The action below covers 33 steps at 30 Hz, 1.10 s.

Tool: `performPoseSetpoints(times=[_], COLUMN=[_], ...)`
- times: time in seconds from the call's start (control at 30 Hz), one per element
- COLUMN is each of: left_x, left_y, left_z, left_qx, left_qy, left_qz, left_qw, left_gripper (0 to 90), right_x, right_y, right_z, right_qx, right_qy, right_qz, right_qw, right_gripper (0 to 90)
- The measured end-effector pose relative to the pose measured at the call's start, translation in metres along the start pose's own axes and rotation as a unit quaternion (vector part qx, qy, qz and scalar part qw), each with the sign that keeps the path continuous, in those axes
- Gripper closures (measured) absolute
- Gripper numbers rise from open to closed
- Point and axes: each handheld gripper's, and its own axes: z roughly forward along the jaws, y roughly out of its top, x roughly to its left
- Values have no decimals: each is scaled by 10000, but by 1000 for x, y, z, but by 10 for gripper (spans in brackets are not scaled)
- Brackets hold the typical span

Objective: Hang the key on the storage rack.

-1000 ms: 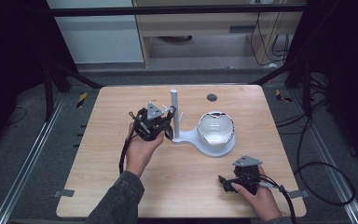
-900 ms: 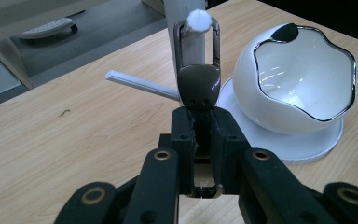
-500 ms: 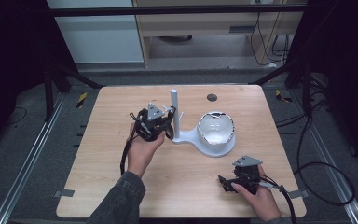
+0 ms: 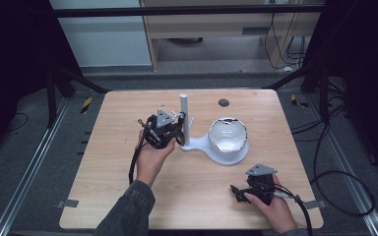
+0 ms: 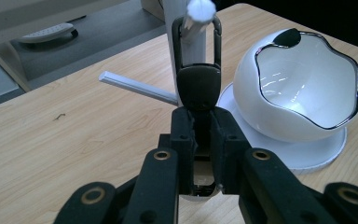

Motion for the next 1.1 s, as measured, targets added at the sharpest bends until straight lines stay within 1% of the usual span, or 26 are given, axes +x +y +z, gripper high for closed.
performPoseSetpoints(times=[0.33, 0.4, 0.47, 0.67, 0.77, 0.87, 1.03, 1.1], left_x=[0, 1, 0, 0, -1, -2, -1, -1], left_y=[0, 0, 0, 0, 0, 0, -3, -5], left_z=[3, 4, 4, 4, 1, -4, -14, -19], left_qx=[-35, -53, -42, -78, -161, -176, -227, -261], left_qy=[-6, -55, -33, -48, -7, 47, 84, 116], left_qz=[-45, -117, -76, -110, -88, -34, -47, -54], left_qw=[10000, 9999, 10000, 9999, 9998, 9998, 9997, 9996], left_gripper=[797, 797, 797, 791, 754, 718, 684, 646], right_x=[0, 0, 0, 0, 0, 0, 0, 0], right_y=[0, 0, 0, 0, 0, 0, 0, 0], right_z=[0, 0, 0, 0, 0, 0, 0, 0], right_qx=[-1, 0, 0, 1, 1, 2, 0, 1], right_qy=[2, 3, -1, 0, 0, 1, -1, -1], right_qz=[-1, -1, -3, -4, -5, -5, -13, -10], right_qw=[10000, 10000, 10000, 10000, 10000, 10000, 10000, 10000], right_gripper=[4, 4, 5, 4, 4, 4, 4, 4])
